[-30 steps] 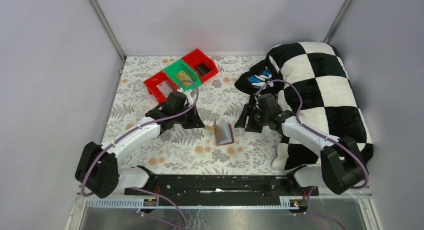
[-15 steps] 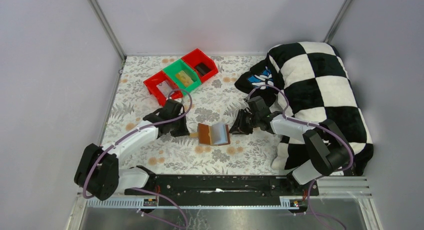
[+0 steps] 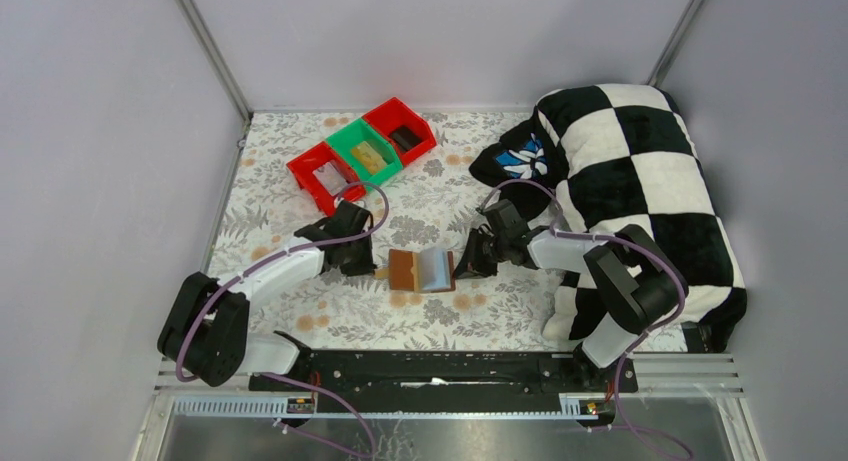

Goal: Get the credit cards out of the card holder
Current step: Open the card holder at the center of the board.

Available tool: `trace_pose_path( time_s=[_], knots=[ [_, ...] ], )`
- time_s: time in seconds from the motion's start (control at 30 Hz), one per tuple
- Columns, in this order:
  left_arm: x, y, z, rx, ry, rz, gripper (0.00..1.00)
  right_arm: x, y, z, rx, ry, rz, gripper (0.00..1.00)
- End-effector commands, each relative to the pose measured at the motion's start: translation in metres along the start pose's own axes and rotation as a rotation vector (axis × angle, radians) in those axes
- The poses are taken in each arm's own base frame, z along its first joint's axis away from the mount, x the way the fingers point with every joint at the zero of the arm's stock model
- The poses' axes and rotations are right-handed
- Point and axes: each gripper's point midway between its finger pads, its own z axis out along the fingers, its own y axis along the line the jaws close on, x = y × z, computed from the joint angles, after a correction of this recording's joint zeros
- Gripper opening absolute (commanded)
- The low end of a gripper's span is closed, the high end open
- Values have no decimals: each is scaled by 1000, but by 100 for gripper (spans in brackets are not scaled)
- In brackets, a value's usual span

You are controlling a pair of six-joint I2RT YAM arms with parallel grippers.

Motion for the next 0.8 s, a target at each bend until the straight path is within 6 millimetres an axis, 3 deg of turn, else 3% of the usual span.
trace_pose_path(
  time_s=[0.0,0.3,0.5,0.77],
  knots=[
    [-2,4,4,-12,-13,14,0,-4,20,5,-53,3,-45,13],
    [3,-5,5,45,4,14,0,-3,46,11,-75,21,-100,12],
    [1,-9,3,65,1,17,0,-10,26,10,36,-34,-92,13],
    [2,-10,4,69,5,21,0,-16,17,10,97,-54,-109,14]
  ],
)
